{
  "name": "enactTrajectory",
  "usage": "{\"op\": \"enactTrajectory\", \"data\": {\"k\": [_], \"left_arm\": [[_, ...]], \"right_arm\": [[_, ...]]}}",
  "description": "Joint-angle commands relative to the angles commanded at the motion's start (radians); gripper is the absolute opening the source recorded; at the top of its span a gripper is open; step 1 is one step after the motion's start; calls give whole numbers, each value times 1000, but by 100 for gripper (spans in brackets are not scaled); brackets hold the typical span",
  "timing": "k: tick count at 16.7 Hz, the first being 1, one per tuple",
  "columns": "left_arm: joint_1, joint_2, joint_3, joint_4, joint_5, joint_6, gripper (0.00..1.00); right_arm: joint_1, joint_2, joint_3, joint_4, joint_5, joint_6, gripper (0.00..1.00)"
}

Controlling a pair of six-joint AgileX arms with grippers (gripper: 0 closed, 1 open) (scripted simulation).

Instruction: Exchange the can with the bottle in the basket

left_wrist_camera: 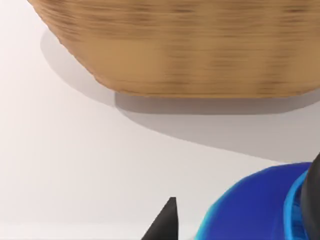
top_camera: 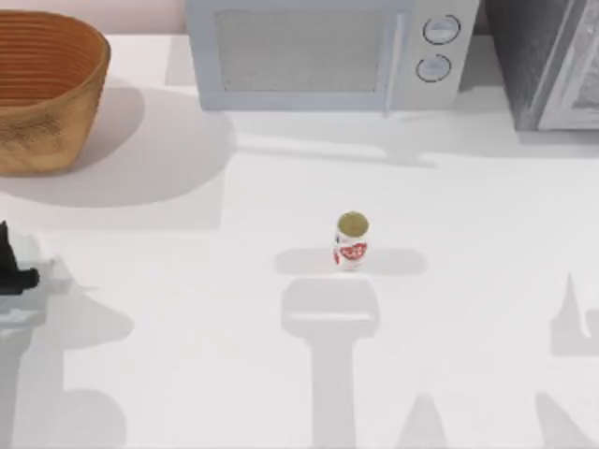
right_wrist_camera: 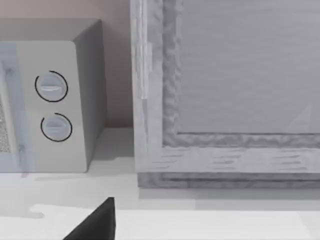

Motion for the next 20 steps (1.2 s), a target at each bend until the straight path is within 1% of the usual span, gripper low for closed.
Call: {"op": "enactTrajectory", "data": {"k": [2,5,9,12,15,20], "left_arm": [[37,-18,31,-48,-10,0,0],[122,-66,117,-178,-36,-1,0],[232,-151,287,-415,-79,-7,0],[267,-215,435,-615,-101,-13,0],[238,-271,591,-820,-107,-20,0],[95,-339,833,-1137,-98,-33,0]], "right_arm": [[0,0,0,0,0,0,100],[0,0,0,0,0,0,100],[0,0,0,0,0,0,100],[0,0,0,0,0,0,100],[0,0,0,0,0,0,100],[0,0,0,0,0,0,100]]}}
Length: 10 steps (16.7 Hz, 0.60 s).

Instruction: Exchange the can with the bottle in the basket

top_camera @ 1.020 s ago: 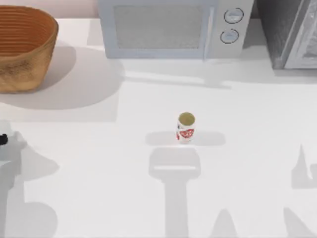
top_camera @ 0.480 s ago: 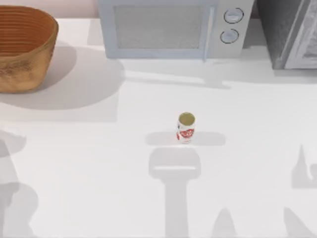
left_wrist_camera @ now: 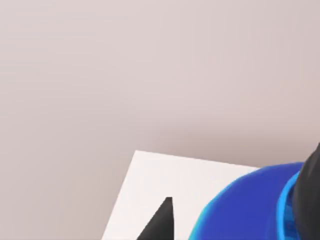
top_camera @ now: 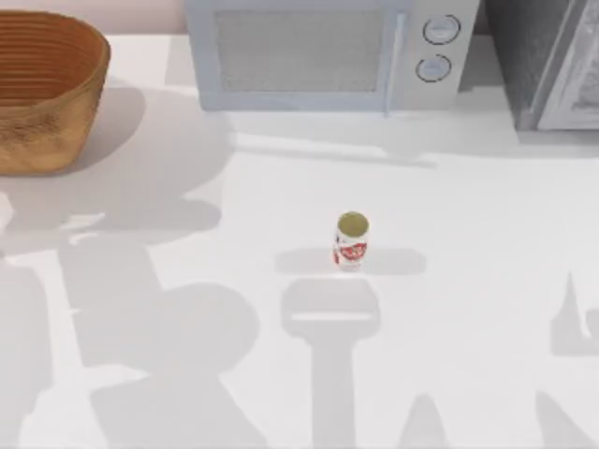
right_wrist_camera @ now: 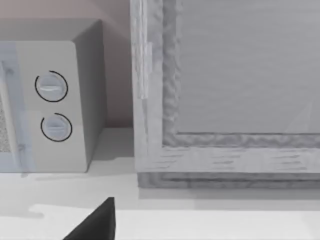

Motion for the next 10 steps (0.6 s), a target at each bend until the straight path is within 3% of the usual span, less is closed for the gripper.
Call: {"op": "enactTrajectory", "data": {"k": [5,10], "left_arm": [[-145,-34,159,-226,12,-11,0],[-181,-37,190,-279,16,-13,0]], "right_arm": [[0,0,0,0,0,0,100],[0,0,0,0,0,0,100]]}}
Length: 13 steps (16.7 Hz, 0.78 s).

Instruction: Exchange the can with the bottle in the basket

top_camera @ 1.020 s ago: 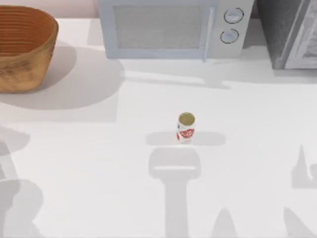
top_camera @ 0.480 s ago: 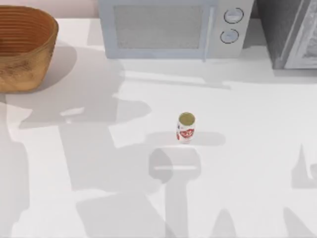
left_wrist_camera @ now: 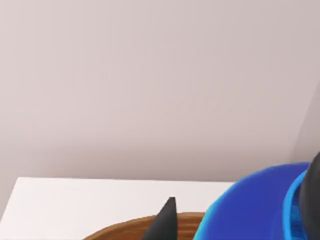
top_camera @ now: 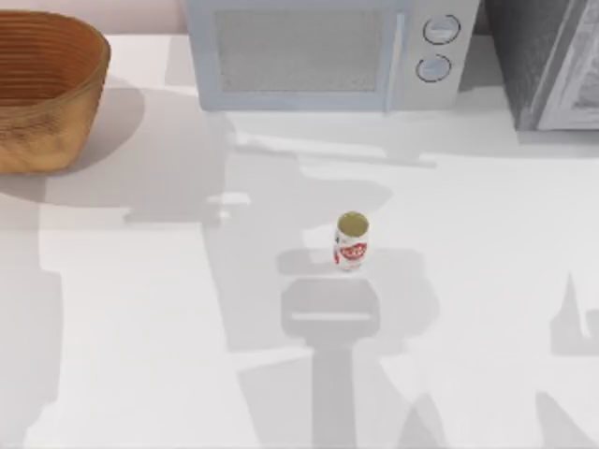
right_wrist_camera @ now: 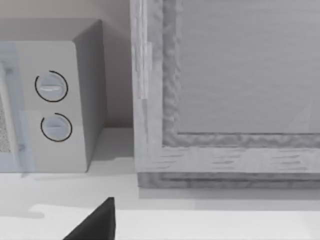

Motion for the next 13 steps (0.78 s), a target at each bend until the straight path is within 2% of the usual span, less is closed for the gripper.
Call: {"op": "enactTrajectory", "data": {"k": [13], "left_arm": [[-33,200,52,150,-28,-10,0]], "right_arm": [[0,0,0,0,0,0,100]]}}
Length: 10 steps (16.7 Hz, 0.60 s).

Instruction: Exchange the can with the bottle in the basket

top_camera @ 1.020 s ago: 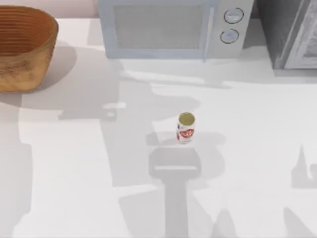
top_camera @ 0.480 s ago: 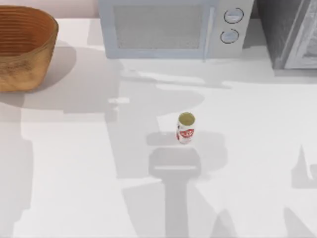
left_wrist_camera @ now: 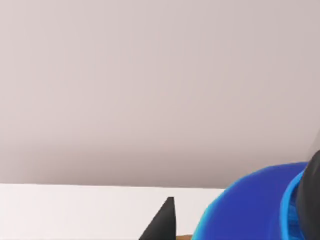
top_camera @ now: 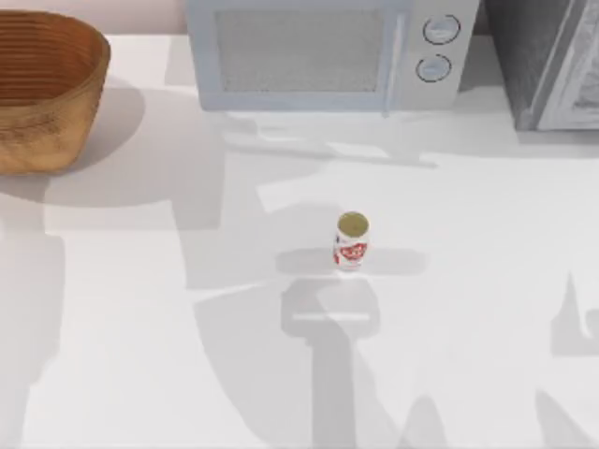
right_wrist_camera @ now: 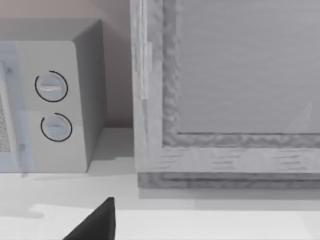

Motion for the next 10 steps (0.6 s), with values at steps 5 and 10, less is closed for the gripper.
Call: {"op": "enactTrajectory", "data": {"k": [5,10], "left_arm": [[0,0,0,0,0,0,23],[0,0,0,0,0,0,60]], "right_arm": [[0,0,0,0,0,0,100],[0,0,0,0,0,0,100]]}}
